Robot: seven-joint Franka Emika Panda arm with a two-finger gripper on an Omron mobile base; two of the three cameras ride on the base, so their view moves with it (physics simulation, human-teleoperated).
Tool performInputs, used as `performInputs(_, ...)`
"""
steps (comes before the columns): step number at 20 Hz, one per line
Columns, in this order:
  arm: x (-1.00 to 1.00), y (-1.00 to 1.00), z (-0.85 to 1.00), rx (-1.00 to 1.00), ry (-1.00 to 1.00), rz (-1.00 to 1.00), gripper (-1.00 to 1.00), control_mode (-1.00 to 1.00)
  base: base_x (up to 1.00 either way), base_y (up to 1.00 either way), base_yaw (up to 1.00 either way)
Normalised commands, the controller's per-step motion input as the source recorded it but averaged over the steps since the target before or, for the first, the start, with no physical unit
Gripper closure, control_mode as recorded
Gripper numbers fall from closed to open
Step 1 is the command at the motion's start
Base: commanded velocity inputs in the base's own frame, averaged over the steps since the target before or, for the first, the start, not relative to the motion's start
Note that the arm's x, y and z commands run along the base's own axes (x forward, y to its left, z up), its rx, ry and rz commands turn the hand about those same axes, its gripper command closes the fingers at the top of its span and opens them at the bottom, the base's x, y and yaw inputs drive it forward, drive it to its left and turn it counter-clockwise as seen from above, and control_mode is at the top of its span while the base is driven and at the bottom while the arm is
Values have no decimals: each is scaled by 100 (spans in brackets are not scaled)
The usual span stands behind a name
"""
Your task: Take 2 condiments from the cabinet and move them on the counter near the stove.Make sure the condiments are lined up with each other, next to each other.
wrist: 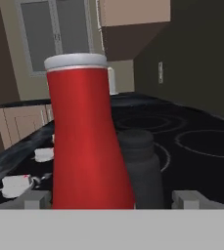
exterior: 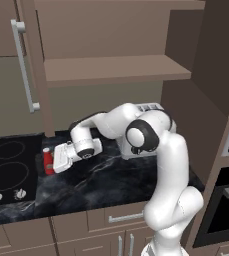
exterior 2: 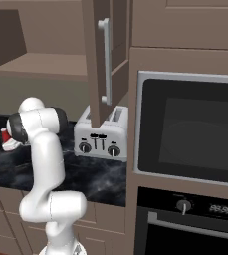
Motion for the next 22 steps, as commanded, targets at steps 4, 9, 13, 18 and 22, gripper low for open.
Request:
performInputs(4, -12, -33, 7, 0, 0, -4, -100, -100, 0, 0, 0)
performInputs(9, -23, -42, 28, 0, 0, -7, -100, -100, 0, 0, 0)
performInputs(13, -26, -22, 64, -3, -1, -8, -100, -100, 0, 0, 0)
performInputs(18, -22, 0, 74, -7, 0, -12, -100, -100, 0, 0, 0)
performInputs(22, -48, -8, 59, -9, 7, -22, -100, -100, 0, 0, 0)
